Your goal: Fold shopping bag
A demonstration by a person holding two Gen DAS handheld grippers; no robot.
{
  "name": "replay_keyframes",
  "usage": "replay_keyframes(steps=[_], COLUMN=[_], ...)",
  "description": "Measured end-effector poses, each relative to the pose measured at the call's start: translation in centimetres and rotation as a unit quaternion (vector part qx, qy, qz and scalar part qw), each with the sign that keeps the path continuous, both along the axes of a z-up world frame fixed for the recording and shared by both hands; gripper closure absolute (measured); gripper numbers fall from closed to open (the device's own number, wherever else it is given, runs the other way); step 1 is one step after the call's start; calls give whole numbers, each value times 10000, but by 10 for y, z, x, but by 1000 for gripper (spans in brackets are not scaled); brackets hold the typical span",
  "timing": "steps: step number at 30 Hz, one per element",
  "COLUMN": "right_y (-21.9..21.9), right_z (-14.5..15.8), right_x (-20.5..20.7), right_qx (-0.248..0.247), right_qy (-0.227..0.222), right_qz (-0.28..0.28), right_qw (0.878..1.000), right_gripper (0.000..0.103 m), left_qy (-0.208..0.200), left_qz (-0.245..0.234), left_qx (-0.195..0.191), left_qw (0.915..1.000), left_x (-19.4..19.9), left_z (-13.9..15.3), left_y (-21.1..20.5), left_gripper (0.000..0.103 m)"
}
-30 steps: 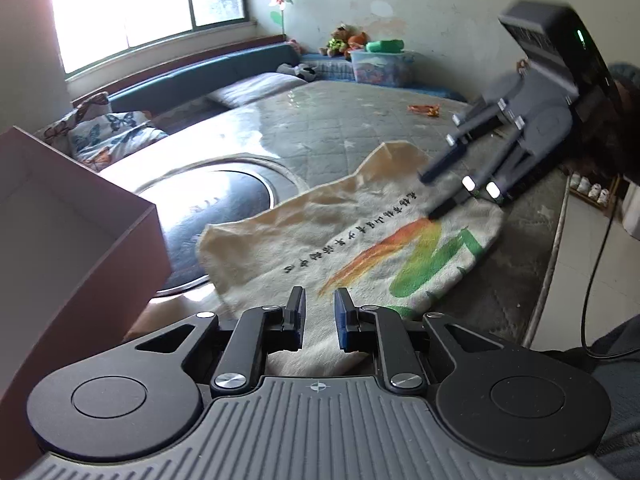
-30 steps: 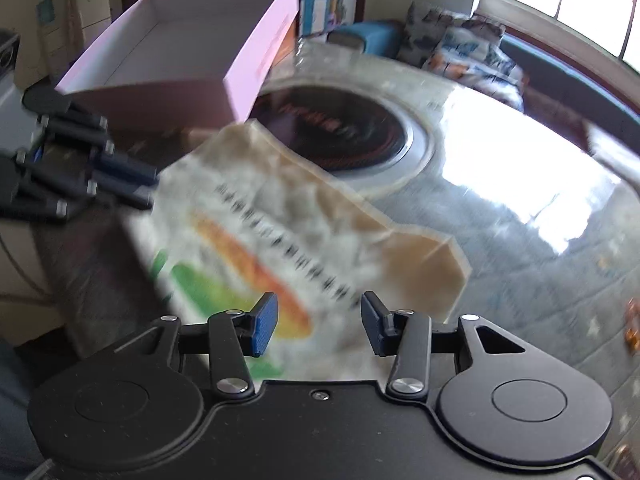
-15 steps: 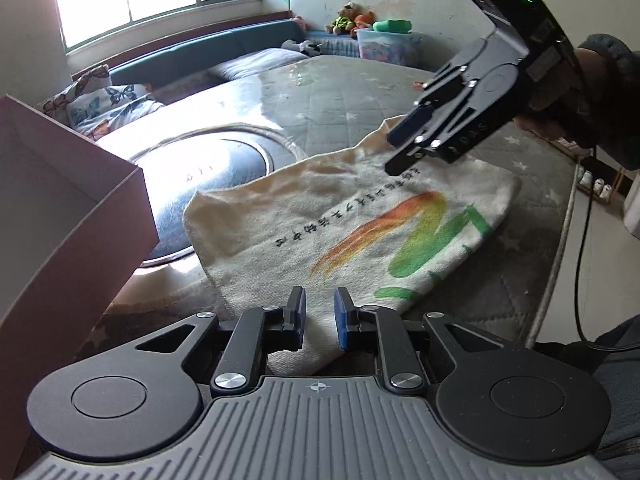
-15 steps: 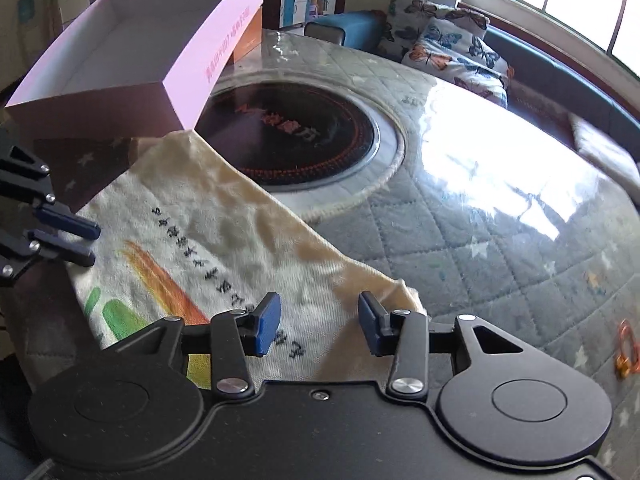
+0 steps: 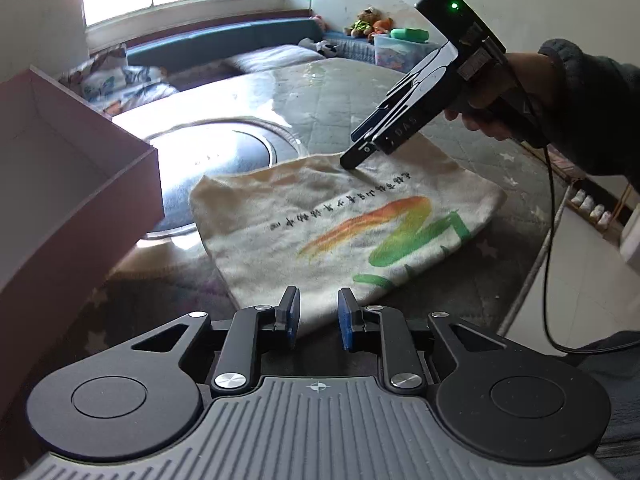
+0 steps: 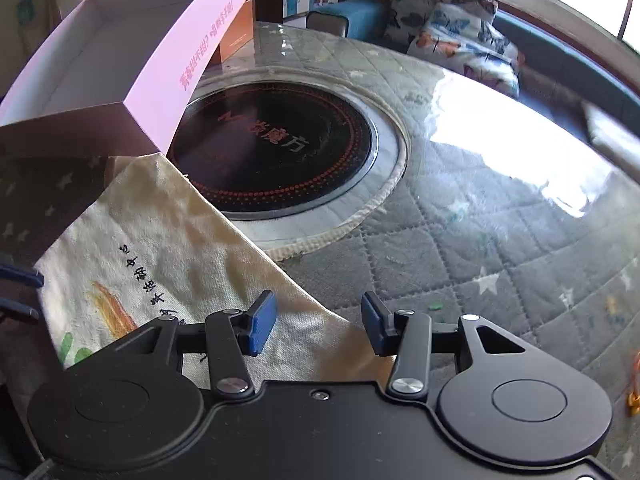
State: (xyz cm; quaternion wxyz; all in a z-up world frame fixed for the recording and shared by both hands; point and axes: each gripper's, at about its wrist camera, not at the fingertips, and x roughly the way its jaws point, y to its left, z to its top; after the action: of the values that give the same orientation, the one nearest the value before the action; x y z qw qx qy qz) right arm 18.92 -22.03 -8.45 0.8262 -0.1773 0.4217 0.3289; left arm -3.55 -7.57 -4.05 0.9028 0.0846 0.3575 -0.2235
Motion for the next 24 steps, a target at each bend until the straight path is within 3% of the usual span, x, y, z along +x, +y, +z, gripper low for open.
replay_keyframes(steps=[4,11,17,20,24], right_y=[-8,-27,-50,-56,-60], right_z=[1,4,6,6,6], right_x=[5,-10,-32,-41,-51], right_qx=[34,-70,-185,-183,-158], right_qy=[289,384,398,444,546], right_qz=[-75,-281,-417,-445,-432], right_qw=[9995,9988,9982,9979,9974], right_gripper=[58,62,63,63,62], left_qy=[202,252,403,559,733], left_qz=[221,455,1120,1548,1599], left_qx=[-141,-135,-296,-557,-912], left_qw=[9995,9986,9925,9848,9802], left_x=[3,20,28,30,43], left_z=[-3,-5,-3,-5,-10], left_y=[-1,-9,-3,8,13], left_gripper=[78,76,76,76,76])
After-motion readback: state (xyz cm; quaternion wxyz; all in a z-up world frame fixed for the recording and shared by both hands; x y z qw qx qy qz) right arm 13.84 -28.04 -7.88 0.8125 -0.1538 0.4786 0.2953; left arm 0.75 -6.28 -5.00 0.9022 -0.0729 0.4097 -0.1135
